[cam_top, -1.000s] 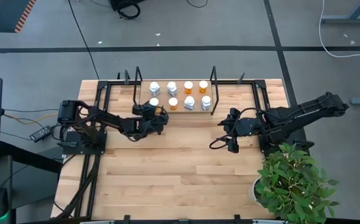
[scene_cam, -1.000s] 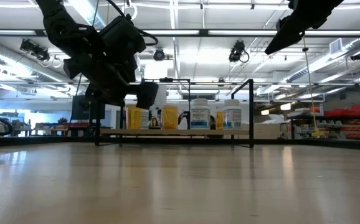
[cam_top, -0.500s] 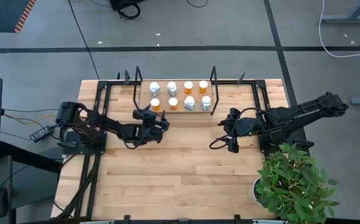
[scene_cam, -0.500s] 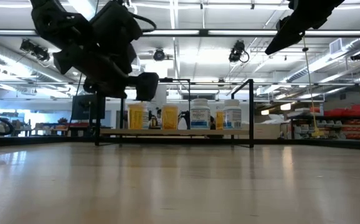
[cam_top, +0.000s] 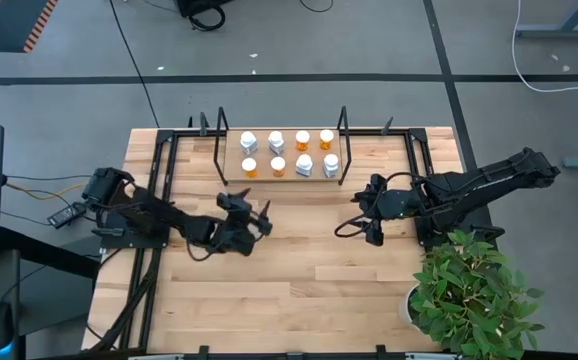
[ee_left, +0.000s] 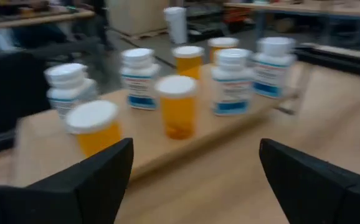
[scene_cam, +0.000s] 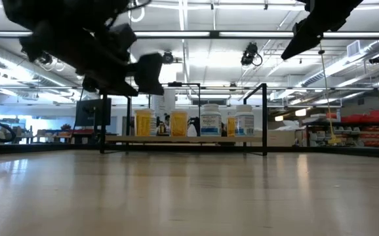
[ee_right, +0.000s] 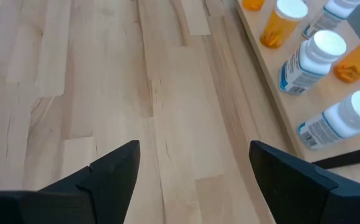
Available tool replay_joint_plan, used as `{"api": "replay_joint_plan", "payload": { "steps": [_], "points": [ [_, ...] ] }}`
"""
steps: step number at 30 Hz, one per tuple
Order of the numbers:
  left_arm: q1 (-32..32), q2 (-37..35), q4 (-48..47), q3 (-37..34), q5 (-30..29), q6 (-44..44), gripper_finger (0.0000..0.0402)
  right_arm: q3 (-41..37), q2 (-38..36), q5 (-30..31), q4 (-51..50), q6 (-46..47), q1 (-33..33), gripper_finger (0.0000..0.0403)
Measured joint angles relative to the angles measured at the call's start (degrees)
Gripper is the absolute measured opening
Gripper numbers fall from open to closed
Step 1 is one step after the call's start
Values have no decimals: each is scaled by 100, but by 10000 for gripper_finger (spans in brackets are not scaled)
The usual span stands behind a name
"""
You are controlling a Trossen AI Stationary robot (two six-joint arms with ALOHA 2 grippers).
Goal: Pick and place medicine bottles onto shelf by color
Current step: Return to Home Position
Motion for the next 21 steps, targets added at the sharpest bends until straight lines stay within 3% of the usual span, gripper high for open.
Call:
{"api": "replay_joint_plan", "payload": {
  "steps": [5,7,10,14,15,21],
  "points": [
    [-374,-522,-73,0,833,10,315,0,0,2,28,557,0,309],
    [-385,-869,-127,0,1405,509,281,0,0,35,82,622,2,308],
    [-261,-1535,-425,0,2259,1254,203,0,0,261,225,567,0,299],
    [37,-2537,-1195,2,3025,1923,47,-2,0,391,401,398,-81,272],
    [119,-2753,-1368,0,3190,2062,25,0,0,391,419,339,-108,263],
    [430,-3629,-1760,-176,3783,2619,5,0,-22,347,407,60,-235,184]
  ]
}}
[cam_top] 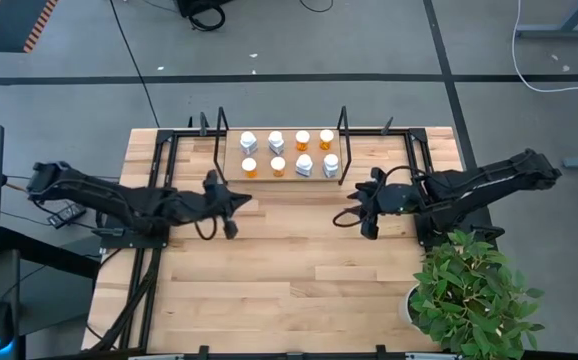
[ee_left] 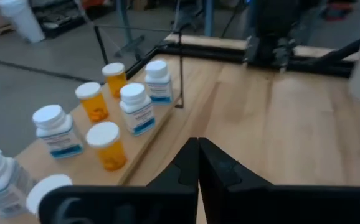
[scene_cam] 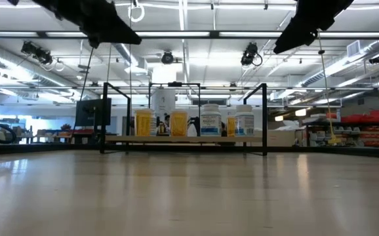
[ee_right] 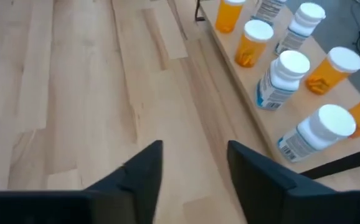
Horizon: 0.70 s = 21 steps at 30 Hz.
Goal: Pick and place medicine bottles onto shelf by color
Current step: Return to Home Position
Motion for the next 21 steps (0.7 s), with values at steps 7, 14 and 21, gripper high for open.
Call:
{"api": "replay_joint_plan", "payload": {
  "steps": [7,14,21],
  "points": [
    [390,-1200,1268,-1588,685,149,3,0,-395,-326,-67,-272,-268,64],
    [418,-2819,1688,-2579,1041,237,2,-289,-1013,-327,213,-372,-272,13],
    [520,-4228,1344,-3066,1872,311,1,-1791,-2113,-423,1254,-148,-270,12]
  ]
}}
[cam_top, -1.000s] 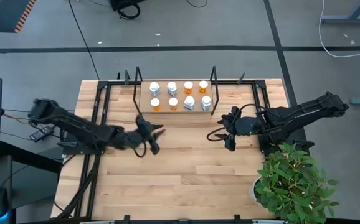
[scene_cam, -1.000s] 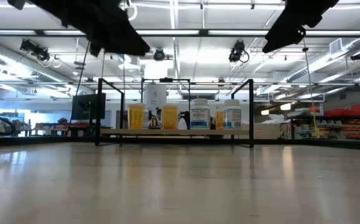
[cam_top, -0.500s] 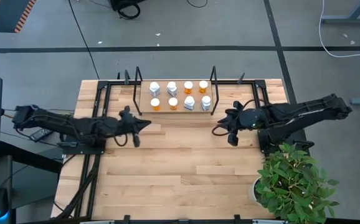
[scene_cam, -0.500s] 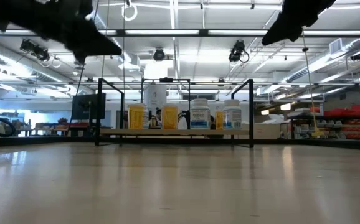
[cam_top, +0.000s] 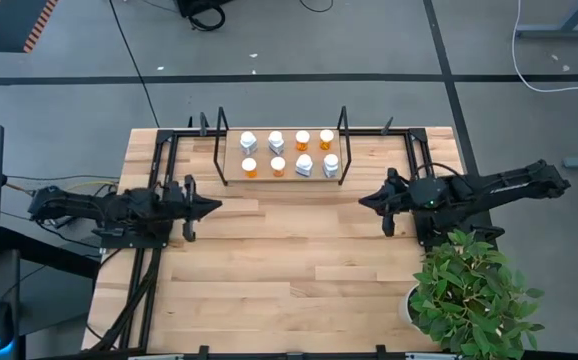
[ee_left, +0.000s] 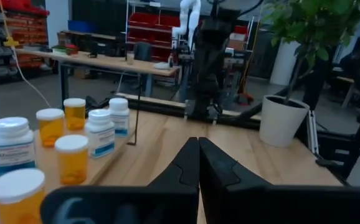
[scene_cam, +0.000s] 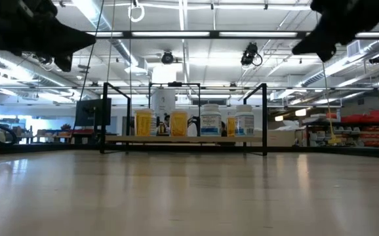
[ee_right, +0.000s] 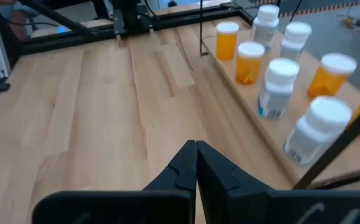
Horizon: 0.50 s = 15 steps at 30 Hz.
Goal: Pick and place medicine bottles onto shelf by color
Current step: Return to Home Position
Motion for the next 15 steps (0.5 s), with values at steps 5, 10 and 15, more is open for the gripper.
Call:
{"api": "replay_joint_plan", "payload": {
  "steps": [5,10,15],
  "points": [
    [0,-736,-121,-294,4,25,1,-757,-806,-34,279,153,2,12],
    [0,-1410,-292,-570,-7,-102,1,-1458,-1856,-61,610,147,17,12],
    [-7,-1520,-467,-566,9,-123,1,-1986,-2910,-180,638,195,17,12]
  ]
}}
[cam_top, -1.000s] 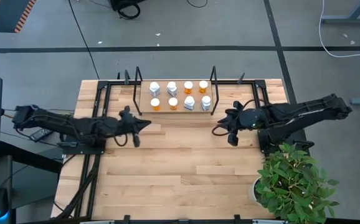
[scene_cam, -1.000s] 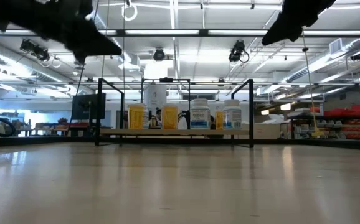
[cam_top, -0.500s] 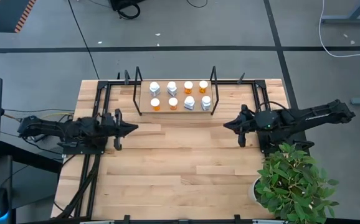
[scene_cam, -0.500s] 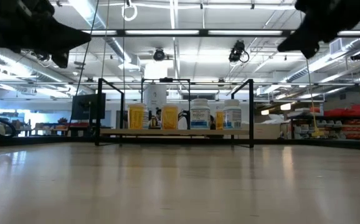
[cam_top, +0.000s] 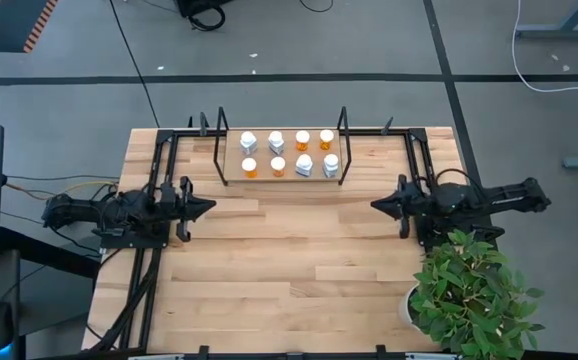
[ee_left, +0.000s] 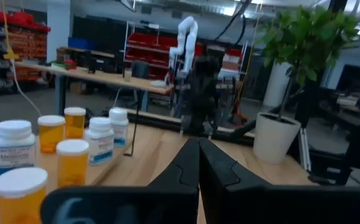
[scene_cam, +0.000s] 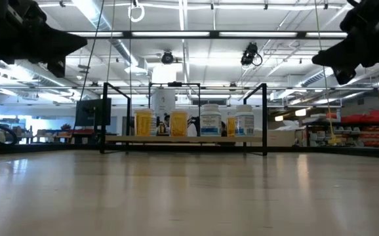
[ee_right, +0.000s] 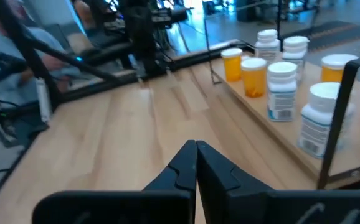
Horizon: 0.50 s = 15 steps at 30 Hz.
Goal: Pick and place medicine bottles onto shelf by color
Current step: Return to Home Position
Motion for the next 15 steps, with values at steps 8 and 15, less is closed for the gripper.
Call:
{"api": "replay_joint_plan", "payload": {
  "steps": [8,15],
  "points": [
    [0,-12,118,13,1,53,3,-193,-766,-251,-457,-202,2,12],
    [0,-9,74,0,2,98,3,-259,-767,-246,-324,-276,2,12]
  ]
}}
